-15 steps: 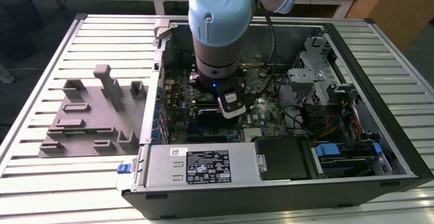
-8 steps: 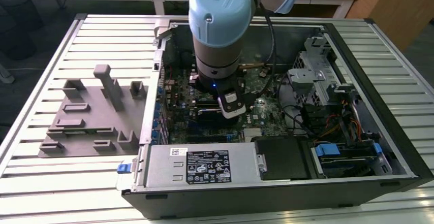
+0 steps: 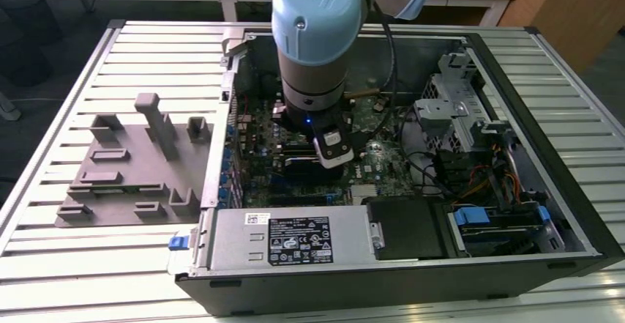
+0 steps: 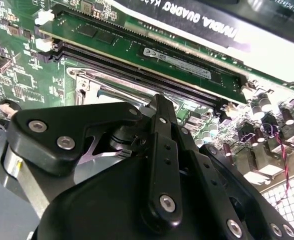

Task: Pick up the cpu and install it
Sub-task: 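Install the second cpu locking lever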

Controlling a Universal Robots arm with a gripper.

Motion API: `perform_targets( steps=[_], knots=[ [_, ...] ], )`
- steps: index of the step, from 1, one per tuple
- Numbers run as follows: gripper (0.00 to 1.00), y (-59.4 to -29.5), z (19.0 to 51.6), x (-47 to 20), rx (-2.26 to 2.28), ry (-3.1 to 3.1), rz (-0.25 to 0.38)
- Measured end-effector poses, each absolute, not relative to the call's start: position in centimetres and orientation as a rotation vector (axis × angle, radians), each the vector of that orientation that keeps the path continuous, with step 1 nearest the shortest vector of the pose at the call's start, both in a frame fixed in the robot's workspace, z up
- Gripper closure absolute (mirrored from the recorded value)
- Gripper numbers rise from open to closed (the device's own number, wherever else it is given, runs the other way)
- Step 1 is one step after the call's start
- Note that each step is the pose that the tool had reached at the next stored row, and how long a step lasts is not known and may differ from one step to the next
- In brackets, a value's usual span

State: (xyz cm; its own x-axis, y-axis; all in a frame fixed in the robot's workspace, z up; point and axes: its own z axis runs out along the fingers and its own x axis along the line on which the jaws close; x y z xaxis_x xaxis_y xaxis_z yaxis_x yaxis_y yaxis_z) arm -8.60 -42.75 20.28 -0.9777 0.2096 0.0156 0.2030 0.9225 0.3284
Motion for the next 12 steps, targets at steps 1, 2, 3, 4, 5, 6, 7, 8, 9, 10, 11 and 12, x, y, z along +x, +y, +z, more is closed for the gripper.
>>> perform_targets(
  steps=[1, 2, 3, 4, 5, 6, 7, 8, 9, 10, 11, 12],
  knots=[
    [0.89, -42.72, 20.28, -8.60, 0.327, 3.061, 0.520],
    [0.89, -42.71, 20.28, -8.60, 0.325, 3.061, 0.520],
    [0.89, -42.71, 20.28, -8.61, 0.322, 3.062, 0.520],
    [0.89, -42.70, 20.28, -8.61, 0.317, 3.063, 0.520],
    [0.89, -42.70, 20.27, -8.61, 0.311, 3.064, 0.519],
    [0.89, -42.69, 20.25, -8.62, 0.305, 3.066, 0.517],
    [0.89, -42.69, 20.24, -8.63, 0.299, 3.067, 0.516],
    [0.89, -42.68, 20.21, -8.66, 0.294, 3.068, 0.515],
    [0.89, -42.67, 20.16, -8.68, 0.289, 3.069, 0.515],
    [0.89, -42.66, 20.11, -8.71, 0.284, 3.070, 0.515],
    [0.89, -42.64, 20.05, -8.73, 0.279, 3.071, 0.515],
    [0.89, -42.63, 19.99, -8.76, 0.274, 3.073, 0.515]
  ],
)
